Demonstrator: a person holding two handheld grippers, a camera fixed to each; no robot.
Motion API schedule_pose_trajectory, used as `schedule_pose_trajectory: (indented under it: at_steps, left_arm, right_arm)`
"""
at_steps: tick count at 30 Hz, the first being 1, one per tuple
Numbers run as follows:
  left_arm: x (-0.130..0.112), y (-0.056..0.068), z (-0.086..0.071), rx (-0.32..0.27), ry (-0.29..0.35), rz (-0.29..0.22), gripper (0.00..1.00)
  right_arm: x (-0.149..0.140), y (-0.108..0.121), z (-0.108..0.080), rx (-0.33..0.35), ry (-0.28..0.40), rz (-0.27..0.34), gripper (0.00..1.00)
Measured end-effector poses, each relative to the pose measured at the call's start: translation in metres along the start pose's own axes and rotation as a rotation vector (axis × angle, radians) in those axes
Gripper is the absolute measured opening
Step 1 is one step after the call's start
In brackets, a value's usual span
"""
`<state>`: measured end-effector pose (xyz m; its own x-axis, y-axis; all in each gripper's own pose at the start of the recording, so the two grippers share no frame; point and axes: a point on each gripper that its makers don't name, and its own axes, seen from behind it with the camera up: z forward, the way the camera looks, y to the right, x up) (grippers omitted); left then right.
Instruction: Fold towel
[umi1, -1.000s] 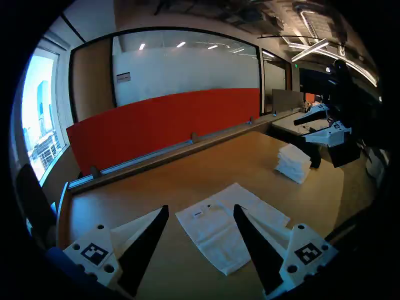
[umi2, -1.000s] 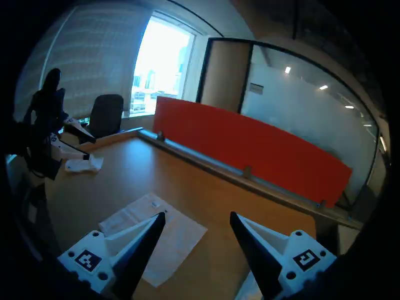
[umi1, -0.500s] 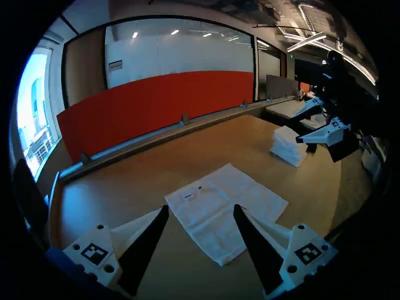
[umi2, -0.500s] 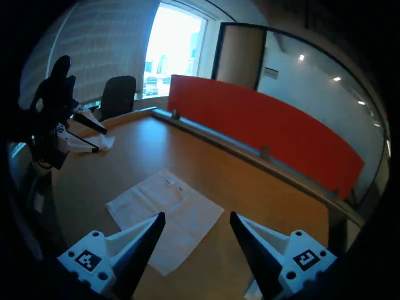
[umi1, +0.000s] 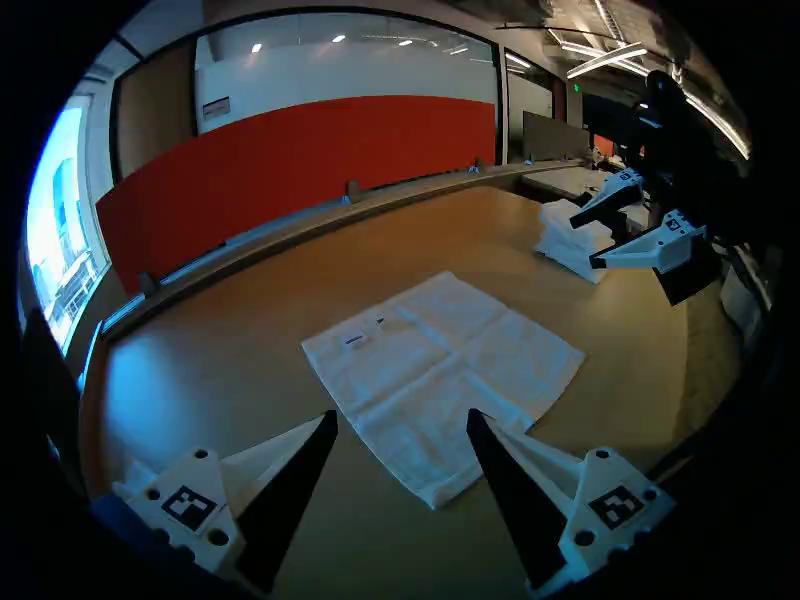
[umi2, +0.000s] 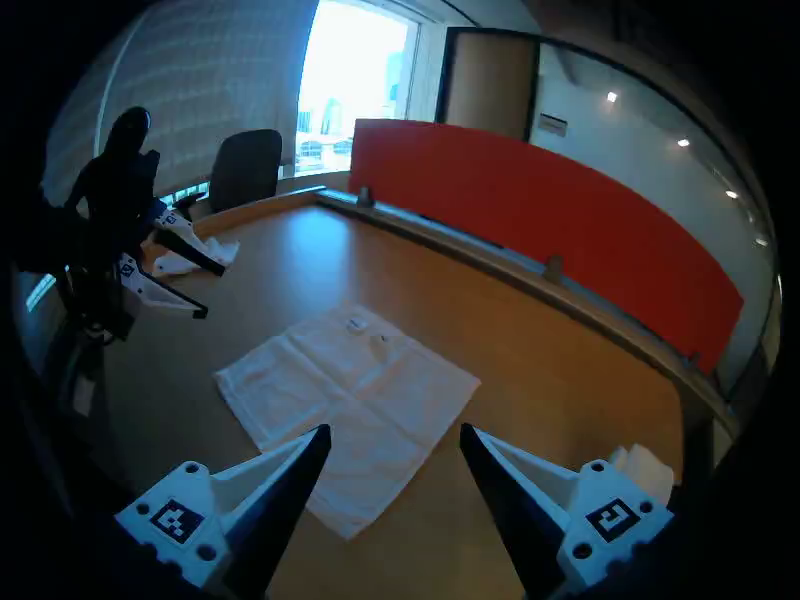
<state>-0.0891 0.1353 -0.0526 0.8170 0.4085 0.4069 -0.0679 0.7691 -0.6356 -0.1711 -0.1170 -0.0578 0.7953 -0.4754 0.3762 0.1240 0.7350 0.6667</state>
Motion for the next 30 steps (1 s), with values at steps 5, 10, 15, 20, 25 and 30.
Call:
schedule_pose_trajectory:
  at_steps: [5,10,15,20,25,30]
  left_arm:
    - [-0.021,0.008,0.014,-0.016,-0.035,0.007,0.96]
    - [-0.045,0.015,0.025,-0.029,-0.079,0.005,0.96]
    - [-0.065,0.020,0.034,-0.039,-0.116,-0.007,0.96]
    - [-0.082,0.023,0.040,-0.048,-0.151,-0.018,0.96]
    - [-0.099,0.025,0.046,-0.053,-0.192,-0.033,0.96]
    - [-0.110,0.031,0.049,-0.064,-0.222,-0.047,0.96]
  right_arm:
    - [-0.022,-0.006,0.011,0.006,-0.030,0.010,1.00]
    - [-0.046,-0.011,0.019,0.011,-0.065,0.021,1.00]
    - [-0.068,-0.017,0.024,0.021,-0.100,0.020,1.00]
    - [-0.091,-0.024,0.028,0.036,-0.140,0.022,1.00]
    - [-0.111,-0.031,0.031,0.054,-0.179,0.021,1.00]
    - [-0.125,-0.034,0.034,0.064,-0.204,0.026,1.00]
